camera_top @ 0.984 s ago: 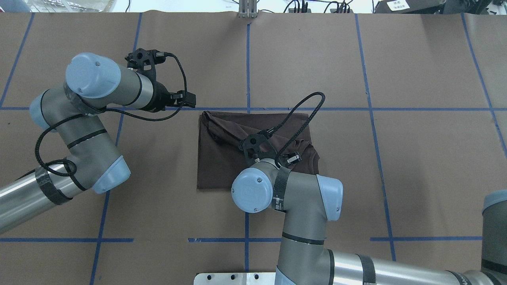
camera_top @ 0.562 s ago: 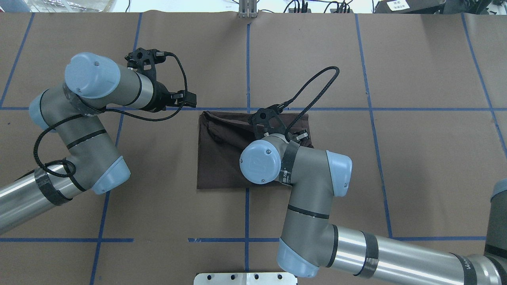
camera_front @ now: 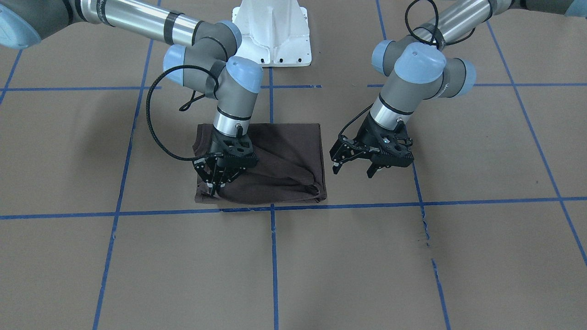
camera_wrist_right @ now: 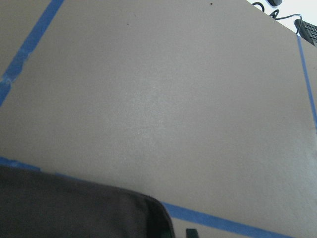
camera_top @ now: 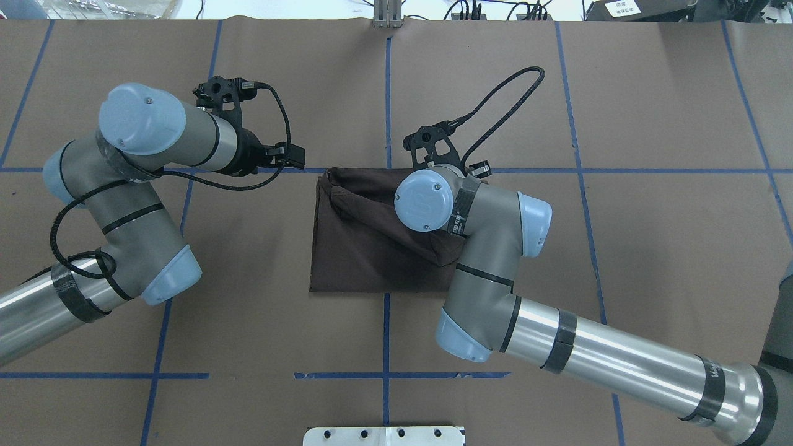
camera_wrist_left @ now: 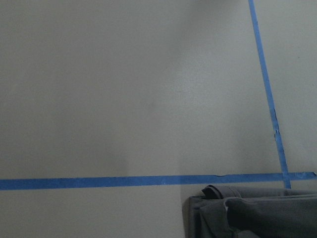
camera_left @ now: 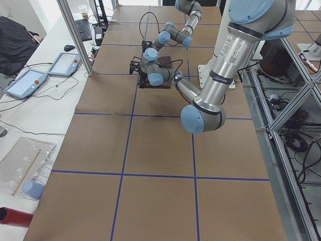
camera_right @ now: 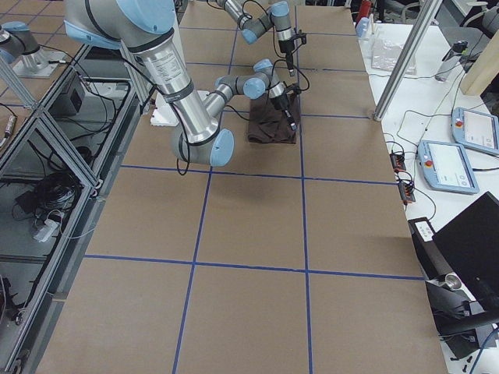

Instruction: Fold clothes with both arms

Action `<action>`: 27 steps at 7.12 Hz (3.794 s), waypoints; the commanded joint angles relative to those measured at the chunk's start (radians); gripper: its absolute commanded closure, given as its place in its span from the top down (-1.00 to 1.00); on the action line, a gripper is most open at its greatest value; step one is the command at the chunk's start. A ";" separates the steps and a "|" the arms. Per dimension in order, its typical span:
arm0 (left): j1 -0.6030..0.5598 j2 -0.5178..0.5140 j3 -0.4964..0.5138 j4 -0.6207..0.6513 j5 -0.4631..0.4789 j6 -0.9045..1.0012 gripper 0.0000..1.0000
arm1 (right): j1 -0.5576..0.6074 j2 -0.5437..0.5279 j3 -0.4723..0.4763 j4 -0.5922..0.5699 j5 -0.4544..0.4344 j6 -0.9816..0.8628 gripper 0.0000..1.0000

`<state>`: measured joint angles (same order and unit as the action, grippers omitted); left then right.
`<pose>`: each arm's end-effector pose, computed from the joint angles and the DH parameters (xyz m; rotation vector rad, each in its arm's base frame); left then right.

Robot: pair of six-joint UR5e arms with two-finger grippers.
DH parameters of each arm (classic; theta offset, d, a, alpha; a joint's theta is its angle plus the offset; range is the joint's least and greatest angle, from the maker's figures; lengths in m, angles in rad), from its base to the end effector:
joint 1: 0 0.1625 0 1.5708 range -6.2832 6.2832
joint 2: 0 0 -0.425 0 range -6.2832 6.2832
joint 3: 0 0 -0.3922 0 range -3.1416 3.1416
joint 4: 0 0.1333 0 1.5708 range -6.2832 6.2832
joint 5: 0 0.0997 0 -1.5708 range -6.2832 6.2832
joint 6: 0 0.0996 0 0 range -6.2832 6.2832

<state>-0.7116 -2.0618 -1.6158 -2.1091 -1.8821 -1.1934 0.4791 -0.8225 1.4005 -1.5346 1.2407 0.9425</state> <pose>0.4391 -0.5144 0.2945 0.3116 1.0561 -0.1326 -0.5923 -0.4943 0.2792 0.5916 -0.3494 -0.0419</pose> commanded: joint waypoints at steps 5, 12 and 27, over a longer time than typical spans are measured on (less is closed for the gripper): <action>0.003 0.017 -0.012 -0.005 0.000 -0.023 1.00 | -0.027 0.039 0.197 -0.198 0.111 0.004 1.00; 0.003 0.017 -0.018 -0.006 0.000 -0.032 1.00 | -0.209 -0.020 0.209 -0.229 -0.035 0.015 0.29; 0.004 0.025 -0.016 -0.006 0.001 -0.037 1.00 | -0.209 -0.030 0.202 -0.223 -0.018 -0.022 -1.00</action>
<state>-0.7072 -2.0372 -1.6335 -2.1154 -1.8807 -1.2303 0.2688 -0.8541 1.6025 -1.7580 1.2226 0.9206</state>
